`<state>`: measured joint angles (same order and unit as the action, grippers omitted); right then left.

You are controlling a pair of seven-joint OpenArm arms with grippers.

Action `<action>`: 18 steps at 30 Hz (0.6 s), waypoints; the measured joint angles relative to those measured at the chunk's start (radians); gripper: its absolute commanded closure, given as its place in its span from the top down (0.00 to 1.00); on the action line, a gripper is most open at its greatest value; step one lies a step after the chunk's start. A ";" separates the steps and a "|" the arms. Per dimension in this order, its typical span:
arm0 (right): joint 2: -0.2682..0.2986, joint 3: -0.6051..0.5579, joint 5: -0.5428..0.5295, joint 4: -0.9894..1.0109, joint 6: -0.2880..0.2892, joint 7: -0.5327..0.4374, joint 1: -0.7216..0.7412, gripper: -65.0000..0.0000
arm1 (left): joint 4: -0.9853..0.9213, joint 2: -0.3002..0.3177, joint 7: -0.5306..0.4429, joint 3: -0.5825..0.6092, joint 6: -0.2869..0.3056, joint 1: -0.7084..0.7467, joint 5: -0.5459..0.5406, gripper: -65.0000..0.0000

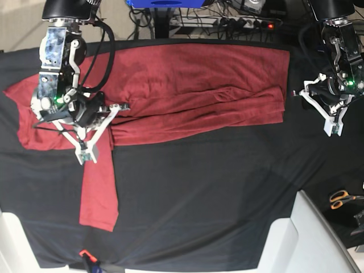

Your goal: Fold the T-shirt properly

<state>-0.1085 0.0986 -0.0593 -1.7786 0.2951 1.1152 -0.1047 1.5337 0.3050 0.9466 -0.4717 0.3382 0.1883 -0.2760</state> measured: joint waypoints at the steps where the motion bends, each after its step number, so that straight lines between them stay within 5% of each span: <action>1: 0.000 -0.006 0.001 0.000 0.000 0.000 -0.007 0.00 | 0.000 0.000 0.000 0.000 0.000 0.000 0.000 0.35; 8: 0.000 -0.020 -0.118 0.002 -0.003 -0.004 -0.043 0.00 | 0.000 0.000 0.000 0.000 0.000 0.000 0.000 0.35; 18: 0.001 -0.024 -0.117 0.005 -0.007 0.000 -0.100 0.00 | 0.000 0.000 0.000 0.000 0.000 0.000 0.000 0.35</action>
<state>-0.1078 0.0746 -0.1764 -1.7733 0.2882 1.1149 -0.2043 1.5337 0.3050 0.9466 -0.4717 0.3386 0.1883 -0.2764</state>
